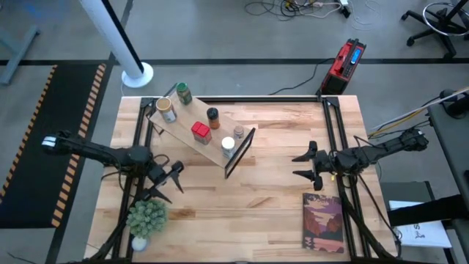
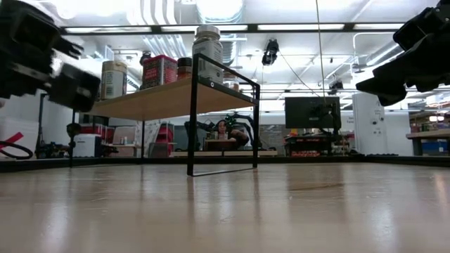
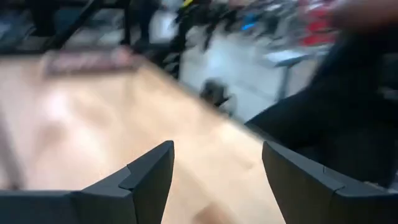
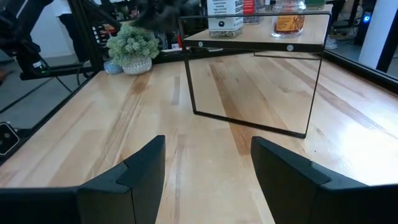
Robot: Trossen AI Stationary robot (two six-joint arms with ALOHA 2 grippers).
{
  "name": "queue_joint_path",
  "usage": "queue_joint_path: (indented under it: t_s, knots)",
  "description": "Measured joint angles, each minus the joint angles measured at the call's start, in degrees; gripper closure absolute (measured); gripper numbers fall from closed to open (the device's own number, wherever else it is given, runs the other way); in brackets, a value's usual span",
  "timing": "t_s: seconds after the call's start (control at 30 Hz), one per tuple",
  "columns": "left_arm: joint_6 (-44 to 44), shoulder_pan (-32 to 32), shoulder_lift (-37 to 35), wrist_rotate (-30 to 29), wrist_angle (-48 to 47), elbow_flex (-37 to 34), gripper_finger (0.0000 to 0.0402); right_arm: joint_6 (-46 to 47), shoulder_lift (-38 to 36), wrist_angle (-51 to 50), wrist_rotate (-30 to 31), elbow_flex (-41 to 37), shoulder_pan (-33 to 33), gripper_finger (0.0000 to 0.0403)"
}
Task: Shelf spices
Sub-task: Return to Home Position
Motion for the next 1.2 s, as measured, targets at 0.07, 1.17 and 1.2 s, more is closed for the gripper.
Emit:
queue_joint_path:
  t_s: [0.07, 1.17, 1.2]
  knots:
    - [-1.5, 0.0, -0.6, -5.6, -4.1, 0.0, 0.0169, 0.0, 0.0, 0.0, 0.0, 0.0, 0.0, 0.0190]
    - [-13.4, -2.5, 8.5, -34.4, -17.4, -0.1, 0.0170, 0.0, 0.0, 0.0, 0.0, 0.0, 0.0, 0.0190]
    - [-13.4, -2.5, 8.6, -34.4, -17.0, -0.1, 0.0171, 0.0, 0.0, 0.0, 0.0, 0.0, 0.0, 0.0190]
